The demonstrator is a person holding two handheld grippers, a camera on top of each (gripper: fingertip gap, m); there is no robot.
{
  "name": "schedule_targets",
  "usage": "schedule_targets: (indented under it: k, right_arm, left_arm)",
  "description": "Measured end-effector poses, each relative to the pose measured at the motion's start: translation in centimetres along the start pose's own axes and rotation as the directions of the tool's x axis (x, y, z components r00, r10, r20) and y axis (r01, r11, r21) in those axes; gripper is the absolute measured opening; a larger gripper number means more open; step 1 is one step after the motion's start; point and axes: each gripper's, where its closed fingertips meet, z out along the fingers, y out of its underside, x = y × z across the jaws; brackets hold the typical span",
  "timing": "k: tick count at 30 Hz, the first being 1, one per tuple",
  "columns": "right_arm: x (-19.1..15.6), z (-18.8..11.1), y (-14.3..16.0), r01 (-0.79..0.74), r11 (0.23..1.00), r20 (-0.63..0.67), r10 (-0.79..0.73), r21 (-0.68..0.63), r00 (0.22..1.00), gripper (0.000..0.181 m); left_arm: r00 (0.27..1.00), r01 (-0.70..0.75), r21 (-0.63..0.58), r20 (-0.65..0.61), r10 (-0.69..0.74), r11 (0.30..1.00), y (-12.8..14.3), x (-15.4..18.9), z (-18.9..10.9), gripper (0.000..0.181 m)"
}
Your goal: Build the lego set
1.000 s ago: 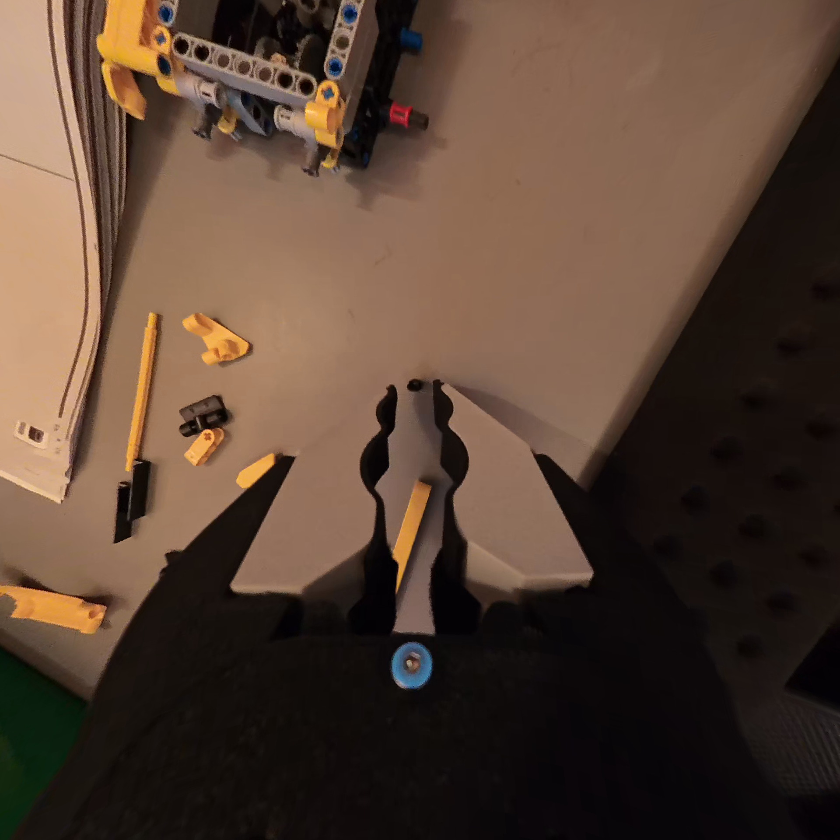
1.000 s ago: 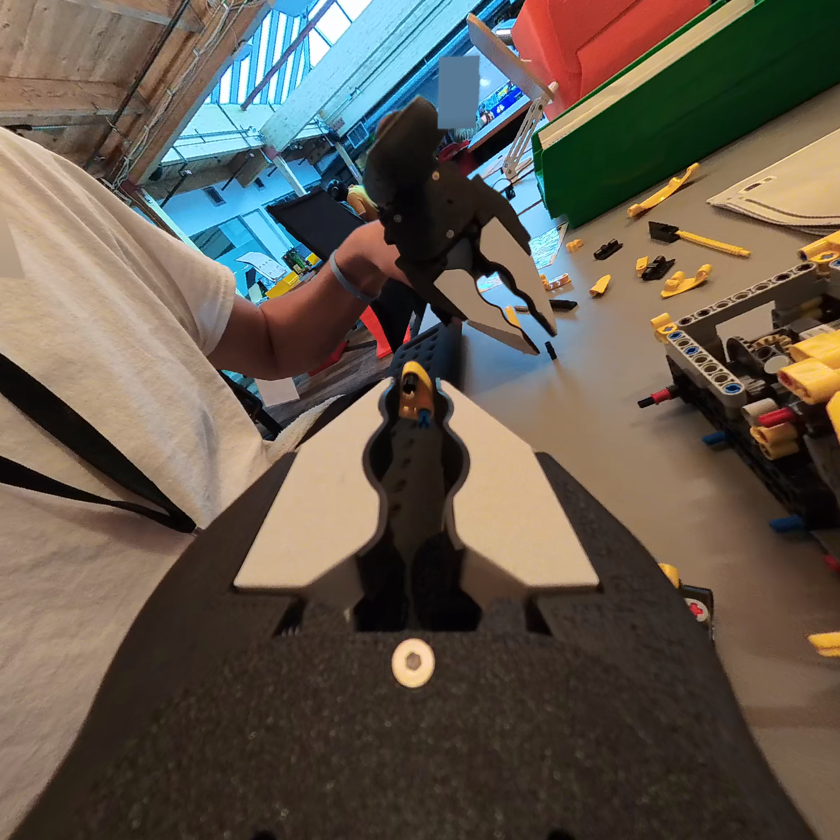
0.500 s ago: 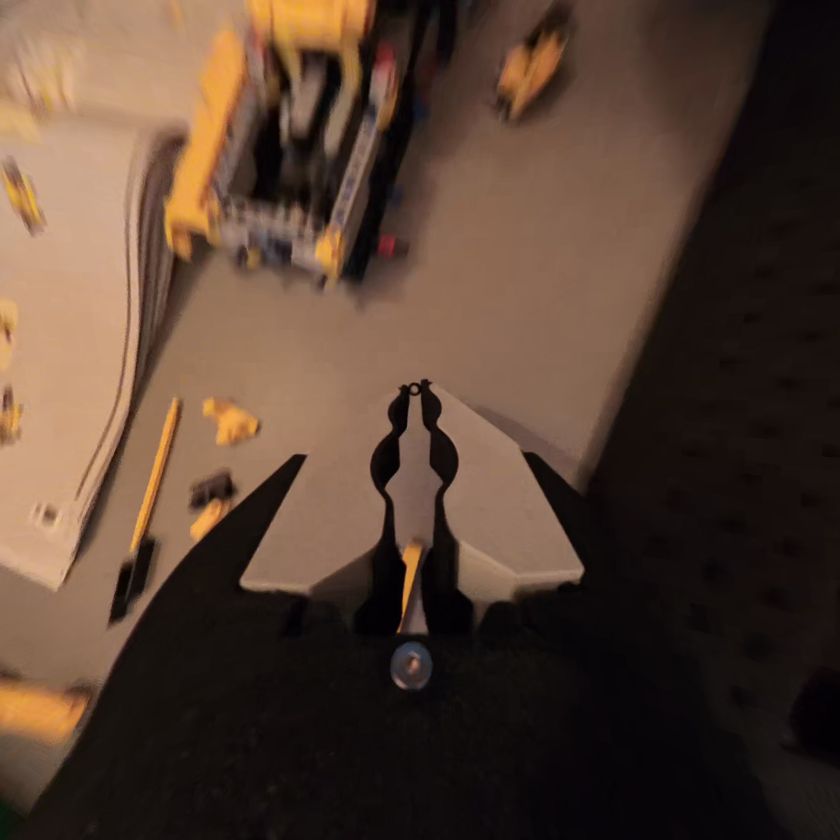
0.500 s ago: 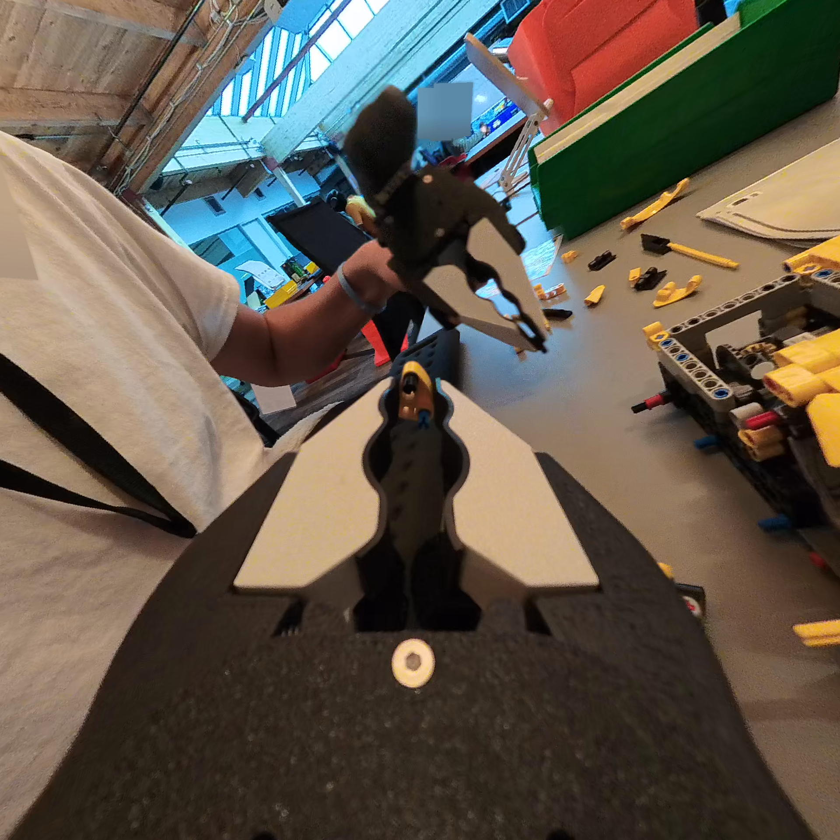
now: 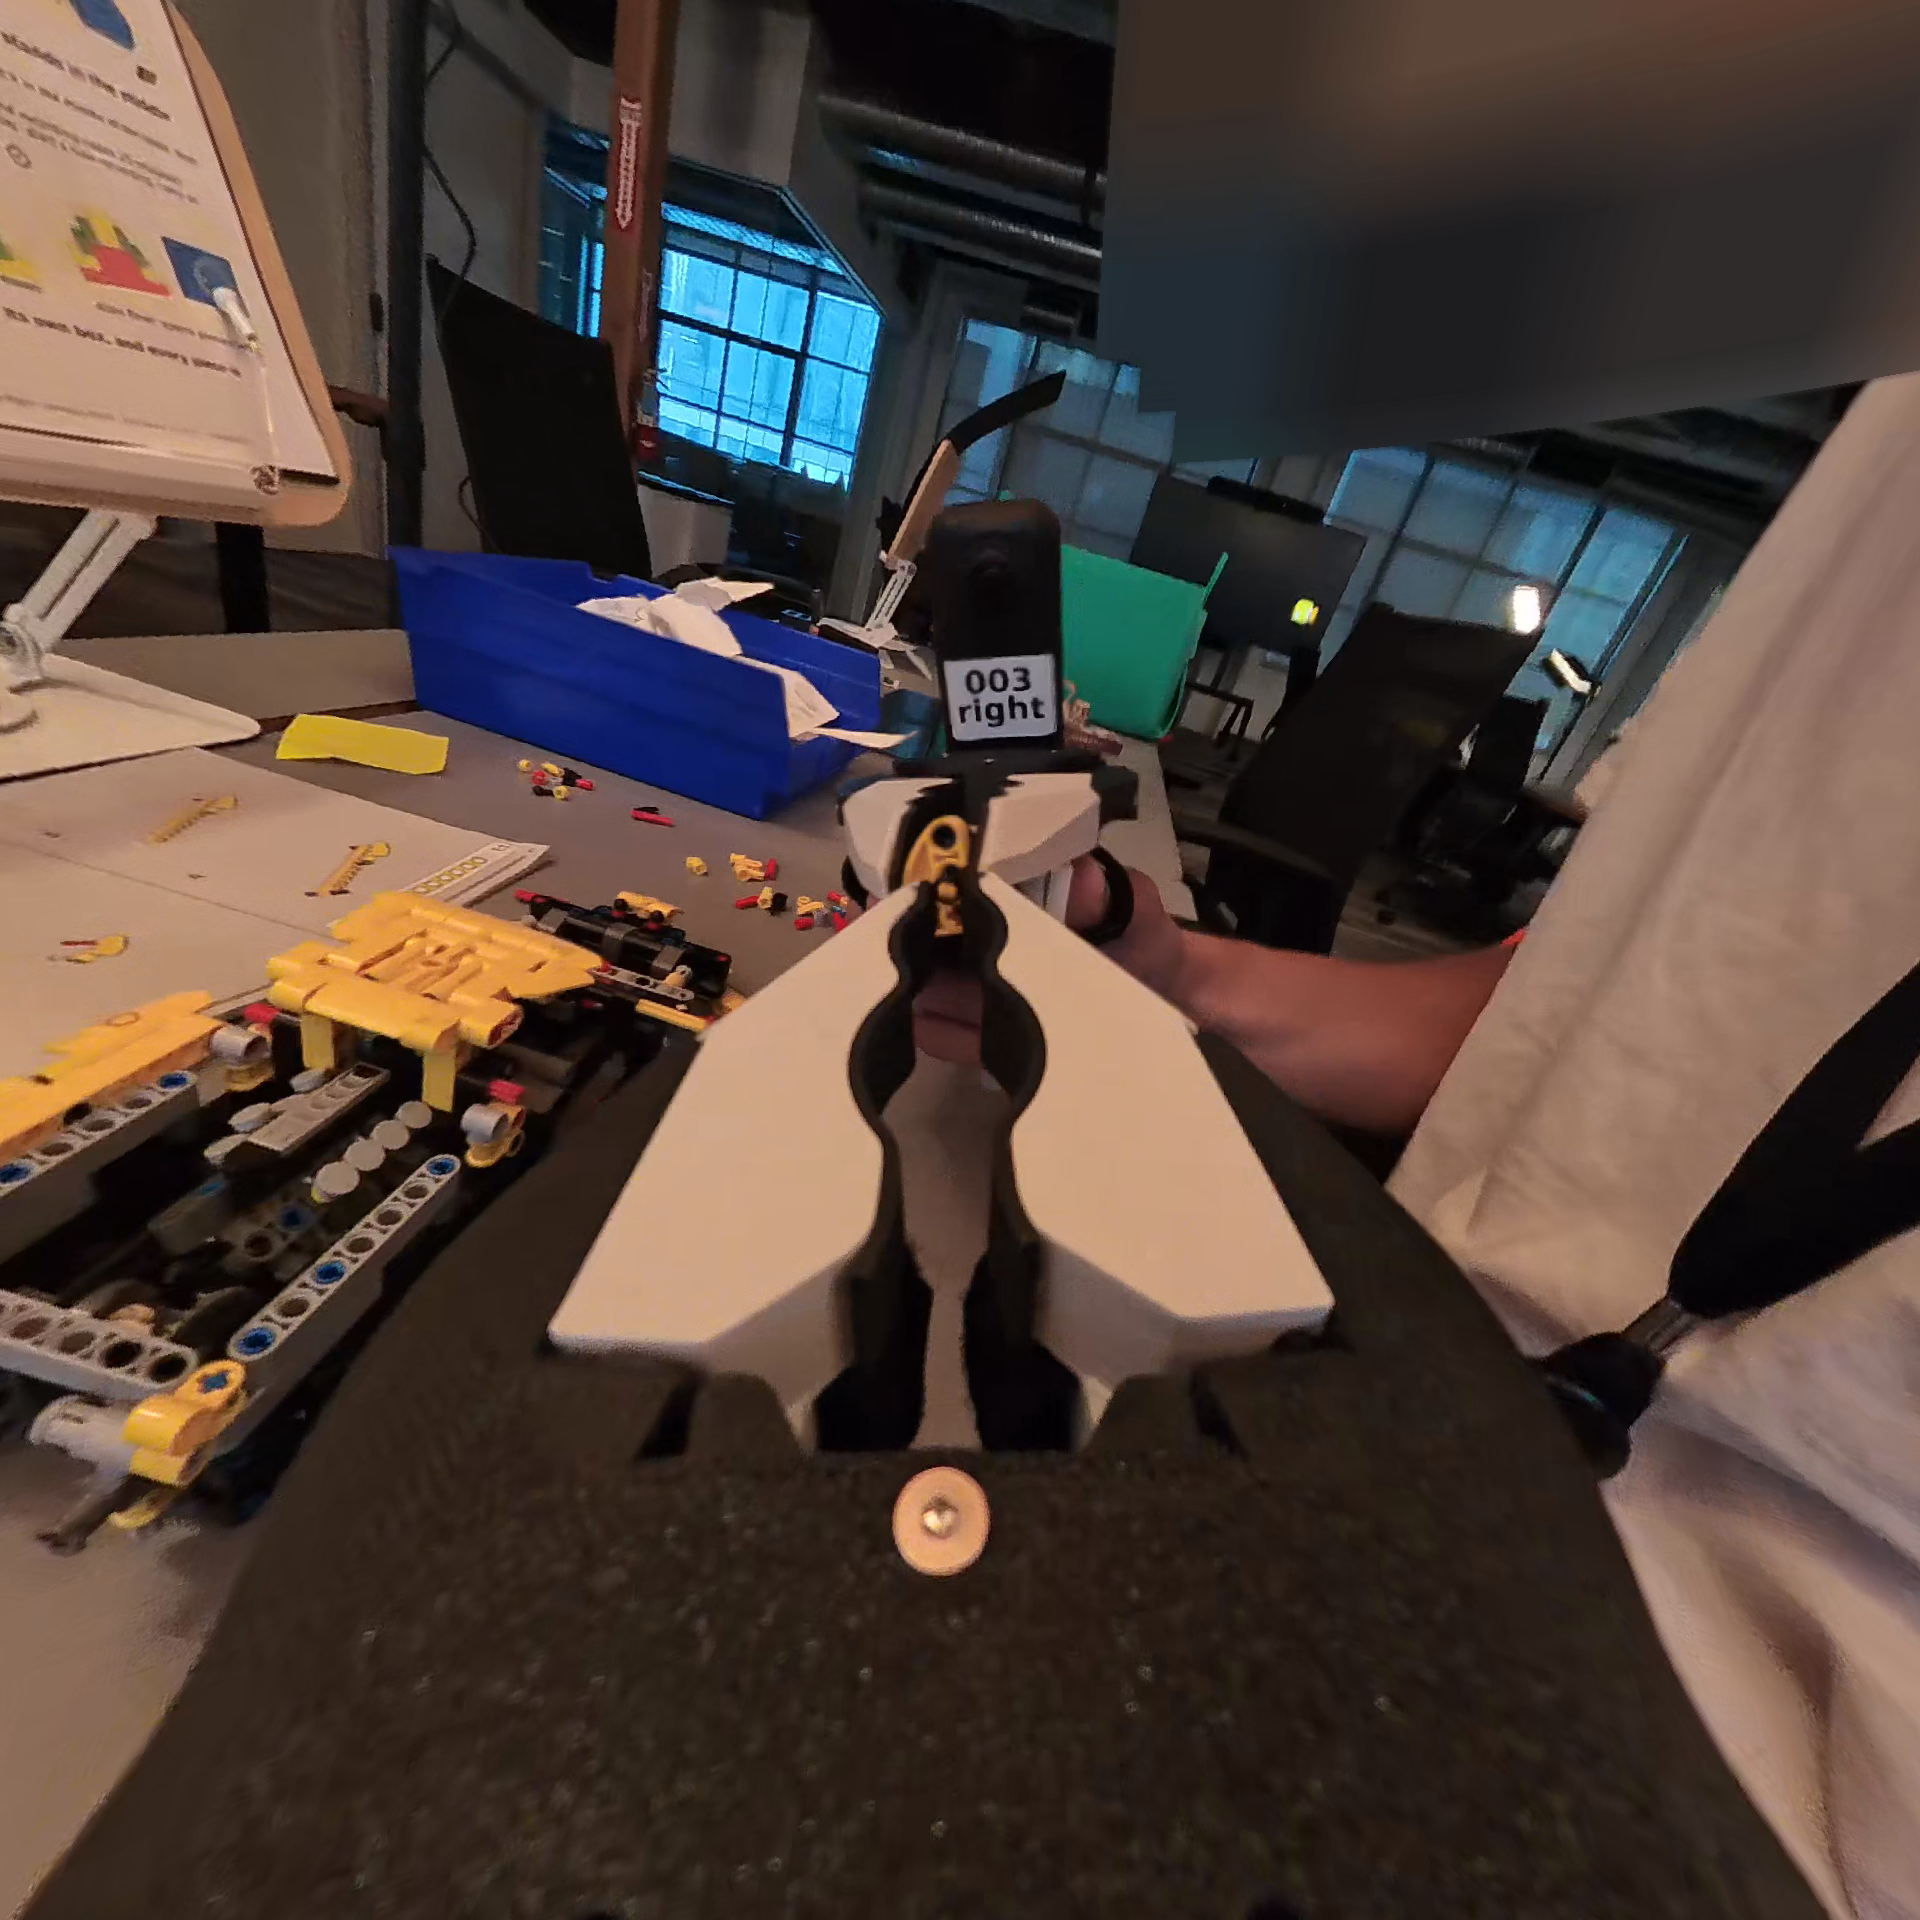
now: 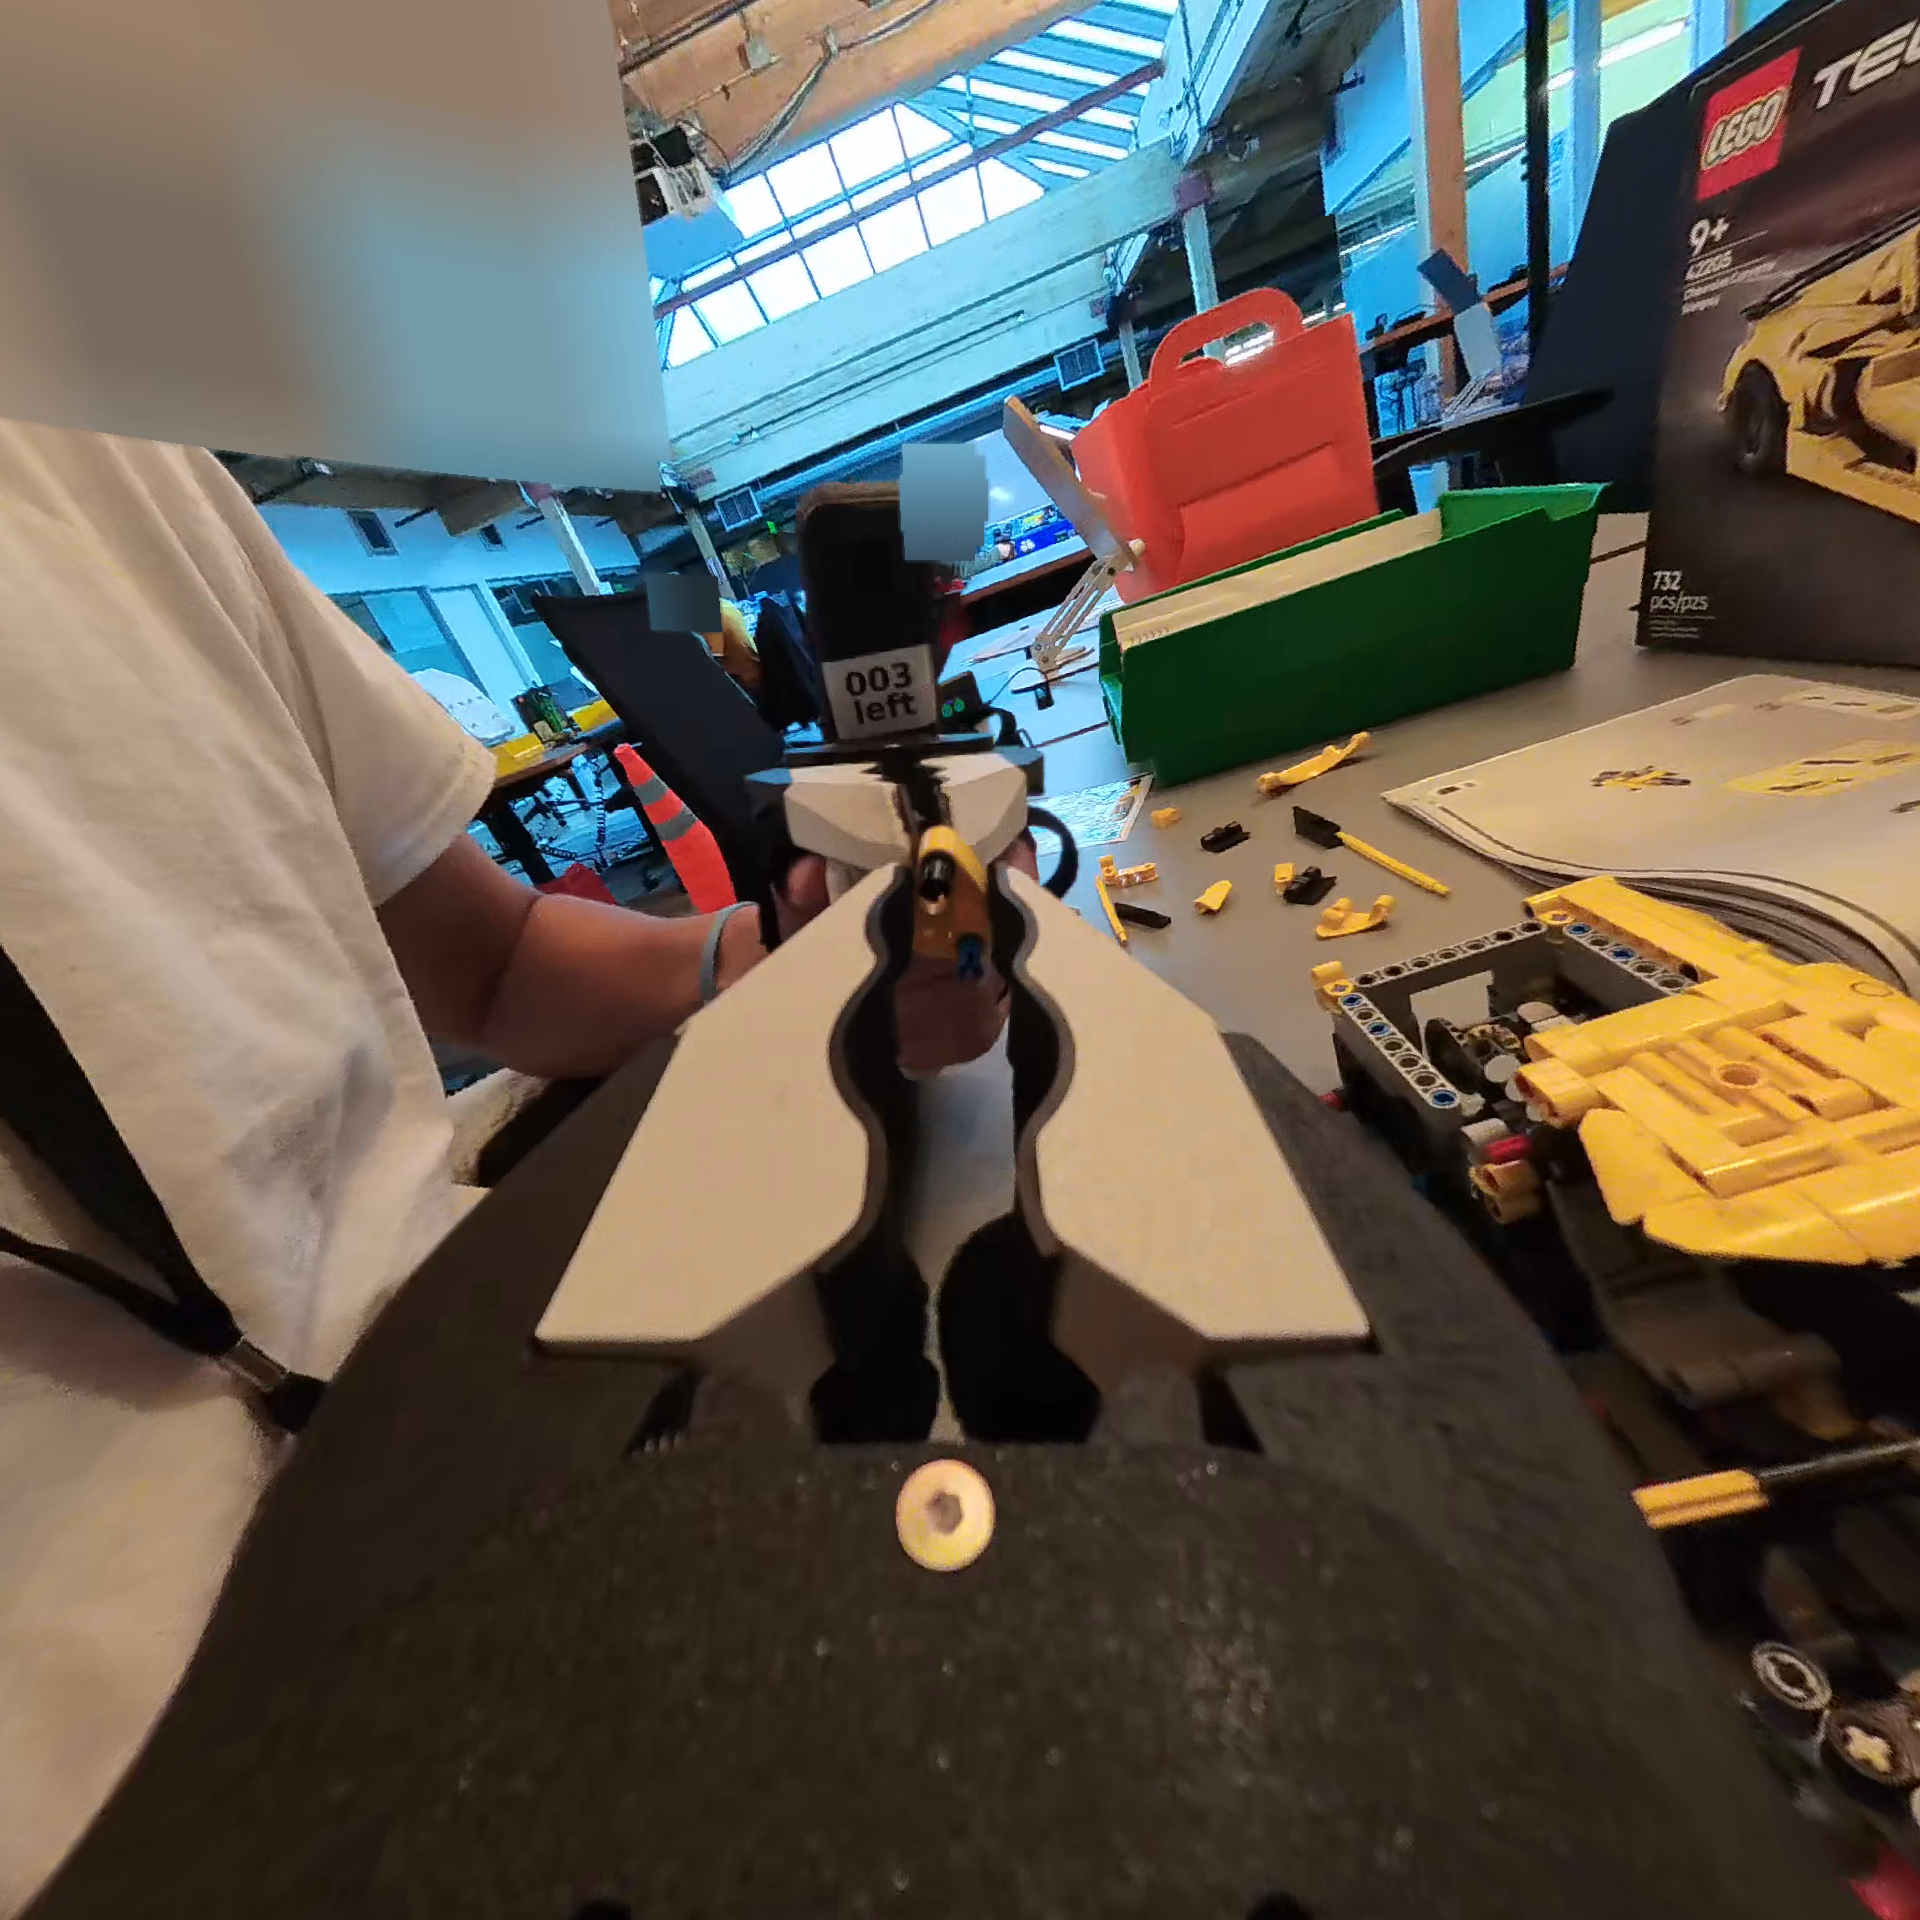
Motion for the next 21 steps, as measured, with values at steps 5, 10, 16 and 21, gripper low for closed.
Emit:
schedule_targets:
  k: [5,10,16,21]
  right_arm:
    - [-0.3,0.3,0.3,-0.051,0.999,0.044,0.051,-0.010,0.998,0.014]
    - [-0.4,0.4,0.6,-0.075,0.997,0.068,0.077,-0.023,0.995,0.014]
    - [-1.0,0.5,1.0,-0.169,0.984,0.139,0.175,-0.057,0.975,0.013]
    - [-2.3,0.2,1.0,-0.360,0.928,0.290,0.371,-0.093,0.882,0.013]
  left_arm:
    - [0.999,-0.044,-0.011,0.002,0.044,0.999,0.1,0.2,-0.1,0.004]
    - [0.999,-0.042,-0.028,-0.010,0.042,0.999,0.3,0.3,-0.3,0.005]
    - [0.992,-0.124,-0.056,-0.033,0.122,0.991,0.8,0.9,-0.5,0.005]
    - [0.953,-0.300,-0.052,-0.049,0.298,0.952,1.0,2.1,-0.4,0.005]
